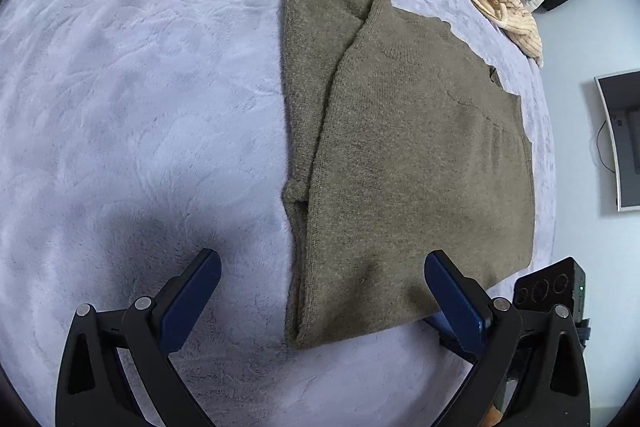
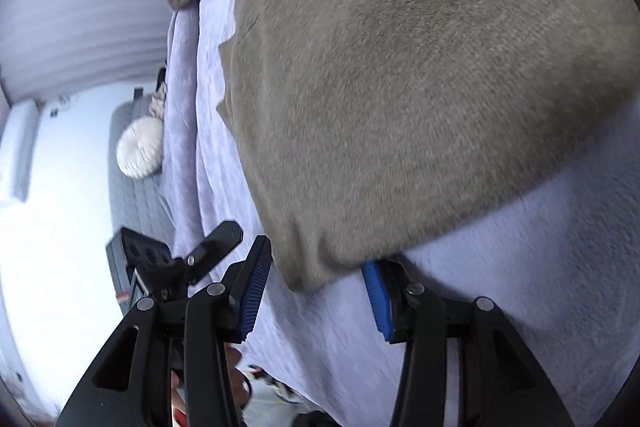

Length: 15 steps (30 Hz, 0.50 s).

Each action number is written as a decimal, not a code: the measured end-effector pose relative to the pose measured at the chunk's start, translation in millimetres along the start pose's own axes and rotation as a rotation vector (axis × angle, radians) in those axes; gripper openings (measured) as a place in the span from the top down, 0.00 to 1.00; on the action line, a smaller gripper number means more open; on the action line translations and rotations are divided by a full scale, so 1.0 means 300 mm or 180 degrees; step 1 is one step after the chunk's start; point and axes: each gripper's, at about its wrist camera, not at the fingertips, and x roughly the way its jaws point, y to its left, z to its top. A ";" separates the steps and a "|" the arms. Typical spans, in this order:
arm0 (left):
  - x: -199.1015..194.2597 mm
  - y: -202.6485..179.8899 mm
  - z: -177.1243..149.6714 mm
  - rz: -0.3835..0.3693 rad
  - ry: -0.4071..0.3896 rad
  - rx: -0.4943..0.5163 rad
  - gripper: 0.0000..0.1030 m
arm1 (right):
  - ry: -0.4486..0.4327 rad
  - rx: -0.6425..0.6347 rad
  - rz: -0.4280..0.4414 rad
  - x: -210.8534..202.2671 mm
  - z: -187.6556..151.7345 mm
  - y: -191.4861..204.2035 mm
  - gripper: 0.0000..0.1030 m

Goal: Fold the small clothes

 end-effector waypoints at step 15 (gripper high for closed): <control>0.090 0.035 0.157 -0.0873 0.0182 -0.0345 0.01 | 0.0127 0.0215 0.0989 0.037 0.066 0.012 0.91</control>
